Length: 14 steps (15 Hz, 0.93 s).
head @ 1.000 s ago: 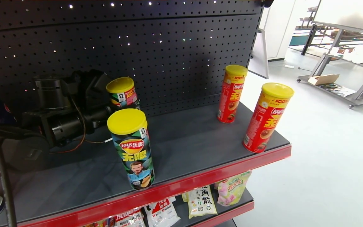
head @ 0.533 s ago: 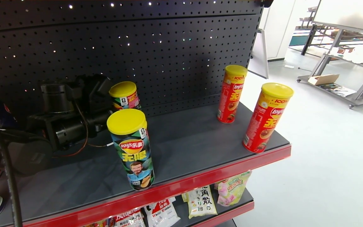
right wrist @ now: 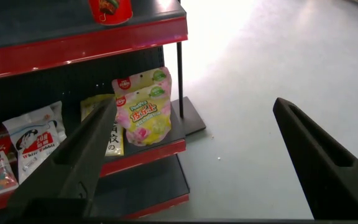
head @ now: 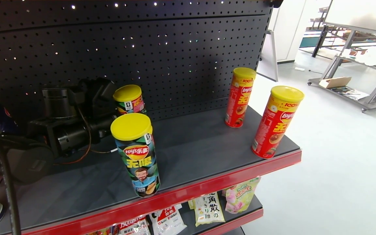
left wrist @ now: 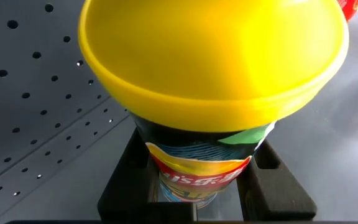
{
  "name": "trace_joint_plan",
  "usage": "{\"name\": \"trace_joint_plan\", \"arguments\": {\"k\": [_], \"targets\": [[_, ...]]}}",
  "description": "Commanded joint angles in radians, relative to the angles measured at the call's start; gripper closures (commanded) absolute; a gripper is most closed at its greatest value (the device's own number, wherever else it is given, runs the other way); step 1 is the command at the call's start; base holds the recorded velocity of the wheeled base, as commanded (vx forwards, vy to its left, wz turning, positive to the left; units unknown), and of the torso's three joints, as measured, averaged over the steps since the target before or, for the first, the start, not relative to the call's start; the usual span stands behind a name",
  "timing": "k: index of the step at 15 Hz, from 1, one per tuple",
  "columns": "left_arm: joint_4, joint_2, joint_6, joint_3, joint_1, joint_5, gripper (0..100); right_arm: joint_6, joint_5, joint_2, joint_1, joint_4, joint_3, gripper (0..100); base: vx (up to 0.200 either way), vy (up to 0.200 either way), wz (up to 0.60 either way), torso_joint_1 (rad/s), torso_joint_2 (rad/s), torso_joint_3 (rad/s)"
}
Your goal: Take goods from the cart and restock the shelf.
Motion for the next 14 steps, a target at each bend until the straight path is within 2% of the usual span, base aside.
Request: {"name": "trace_joint_plan", "arguments": {"k": [1,4,5,11,14], "targets": [[0.005,-0.004,0.000,0.008,0.000,-0.001,100,0.000,0.000,0.002,0.000,0.000,0.000,0,0.000,0.000,0.00,0.000,0.00,0.000],[0.000,-0.005,0.000,0.013,0.000,-0.001,100,0.000,0.000,0.002,0.000,0.000,-0.001,0,0.000,0.000,0.00,0.000,0.00,0.000],[0.000,-0.005,0.000,0.012,0.000,-0.001,0,0.000,0.000,0.002,0.000,0.000,0.000,0,0.000,0.000,0.00,0.000,0.00,0.000],[-0.001,-0.028,0.000,0.022,0.006,-0.001,0,0.000,0.000,0.002,0.000,0.000,0.000,0,0.000,0.000,0.00,0.000,0.00,0.000],[0.000,-0.067,0.003,0.067,0.040,-0.002,0,0.000,0.000,0.002,0.000,0.000,0.000,0,0.000,0.000,0.00,0.000,0.00,0.000]]}}
